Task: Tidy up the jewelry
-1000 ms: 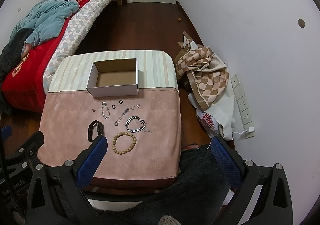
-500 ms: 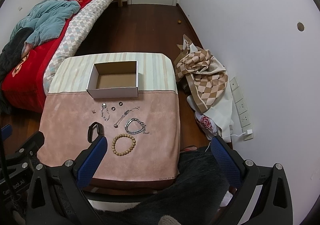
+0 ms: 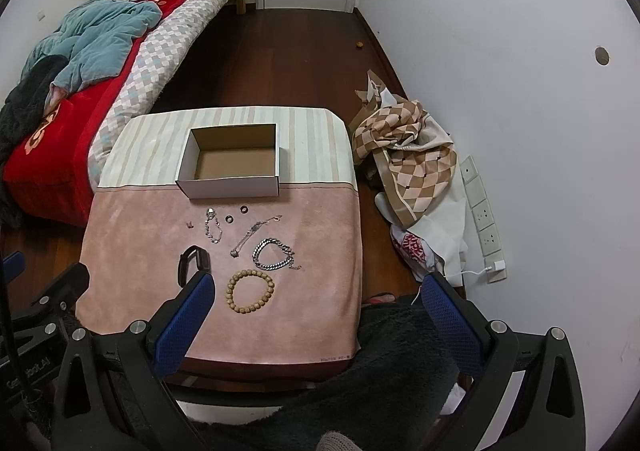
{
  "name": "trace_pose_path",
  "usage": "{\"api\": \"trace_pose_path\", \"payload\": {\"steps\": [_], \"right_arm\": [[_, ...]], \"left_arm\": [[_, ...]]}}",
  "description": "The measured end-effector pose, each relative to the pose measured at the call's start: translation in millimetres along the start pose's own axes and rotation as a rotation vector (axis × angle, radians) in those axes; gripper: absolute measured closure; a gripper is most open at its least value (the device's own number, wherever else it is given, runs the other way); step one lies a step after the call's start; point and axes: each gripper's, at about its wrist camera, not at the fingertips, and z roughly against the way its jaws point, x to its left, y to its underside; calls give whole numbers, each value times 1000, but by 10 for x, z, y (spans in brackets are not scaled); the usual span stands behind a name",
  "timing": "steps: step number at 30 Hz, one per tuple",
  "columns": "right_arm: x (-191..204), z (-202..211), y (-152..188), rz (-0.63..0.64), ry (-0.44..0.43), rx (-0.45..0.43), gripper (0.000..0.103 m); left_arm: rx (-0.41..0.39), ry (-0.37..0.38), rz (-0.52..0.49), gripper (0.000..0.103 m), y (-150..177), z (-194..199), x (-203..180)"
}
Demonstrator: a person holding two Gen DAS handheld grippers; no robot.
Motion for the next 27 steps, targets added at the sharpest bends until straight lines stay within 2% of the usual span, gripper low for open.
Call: {"api": "trace_pose_path", "payload": {"steps": [8, 12, 16, 21, 24, 27], "right_arm": [[46, -11, -30, -4, 3, -10, 0], [32, -251, -43, -24, -6, -9, 0], [23, -795, -45, -53, -14, 74, 0], [104, -1658, 99, -65, -50, 208, 1], [208, -2205, 263, -63, -89, 300, 11], [331, -2568, 416, -41, -77, 346, 13]], "left_arm": [[-13, 4, 4, 0, 8, -29, 28], [-13, -8, 20, 0, -68, -307, 96], [20, -74, 13, 0, -153, -759, 153], [108, -133, -10, 0, -136, -1392, 232], [157, -159, -24, 0, -70, -1696, 278], [225, -170, -22, 0, 31, -1999, 300]]}}
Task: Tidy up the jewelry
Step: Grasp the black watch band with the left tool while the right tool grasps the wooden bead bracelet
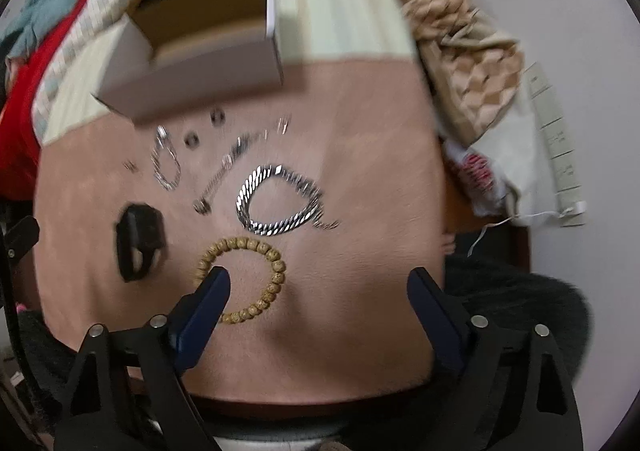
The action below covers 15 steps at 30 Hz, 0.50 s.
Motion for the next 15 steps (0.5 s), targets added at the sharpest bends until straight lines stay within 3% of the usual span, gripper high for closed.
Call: {"api": "trace_pose_path", "payload": {"steps": [5, 8, 10, 11, 12, 15], "right_arm": [[99, -408, 61, 32, 18, 56, 27], [93, -397, 95, 18, -28, 23, 39], [96, -347, 101, 27, -26, -5, 57], [103, -340, 94, 31, -20, -10, 86], [96, -352, 75, 25, -15, -1, 93], [10, -290, 30, -19, -45, -17, 94]], "left_arm": [[76, 4, -5, 0, 95, -305, -47], [105, 24, -4, 0, 120, -402, -71], [117, 52, 0, 0, 109, -453, -104], [125, 73, 1, 0, 103, -480, -125], [132, 91, 0, 0, 98, -499, -146], [134, 128, -3, 1, 71, -537, -193]]}}
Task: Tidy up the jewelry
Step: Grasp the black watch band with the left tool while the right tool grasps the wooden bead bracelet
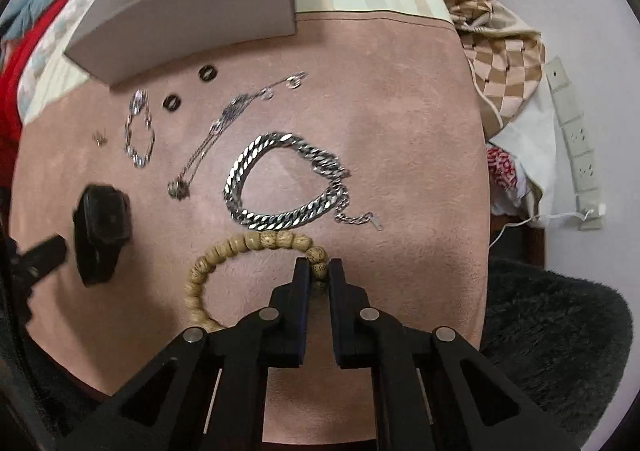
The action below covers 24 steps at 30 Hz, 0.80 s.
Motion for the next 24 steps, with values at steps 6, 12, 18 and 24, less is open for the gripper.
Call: {"api": "trace_pose_path", "payload": {"steps": [6, 12, 18, 24], "right_arm": [[-61, 171, -70, -7, -9, -45, 94], [-22, 231, -85, -9, -29, -53, 94], [0, 333, -102, -2, -59, -77, 94], [82, 628, -170, 17, -101, -134, 94]], "left_arm": [[38, 62, -28, 40, -51, -136, -84], [43, 99, -53, 82, -73, -255, -108], [-5, 132, -73, 99, -187, -262, -16], [-69, 136, -69, 99, -213, 9, 51]]}}
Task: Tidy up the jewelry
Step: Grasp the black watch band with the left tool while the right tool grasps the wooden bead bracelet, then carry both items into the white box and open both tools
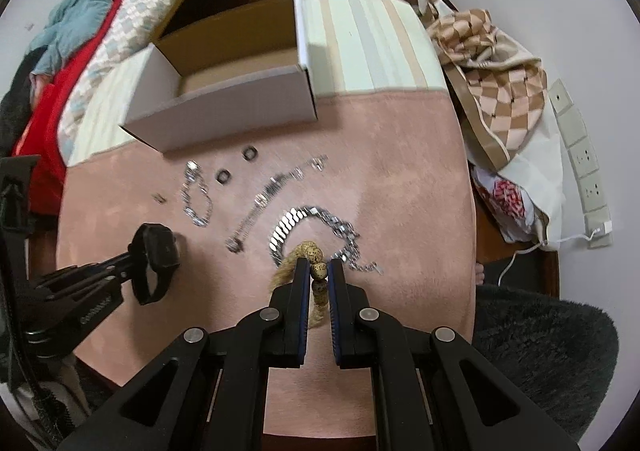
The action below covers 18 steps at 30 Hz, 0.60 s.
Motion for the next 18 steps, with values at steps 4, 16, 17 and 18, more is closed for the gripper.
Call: {"api": "trace_pose_path", "payload": {"steps": [4, 16, 17, 18], "right_arm": [[65, 196, -146, 18, -29, -43, 94], [305, 780, -1081, 96, -79, -259, 94], [330, 788, -1185, 105, -83, -270, 94], [359, 774, -1276, 109, -86, -277, 94]], "left_arm": [[-73, -3, -8, 99, -63, 281, -50], [-275, 10, -54, 99, -934, 995, -351], [-279, 13, -54, 99, -1014, 1003, -360], [-278, 19, -52, 99, -1097, 996, -354]]}}
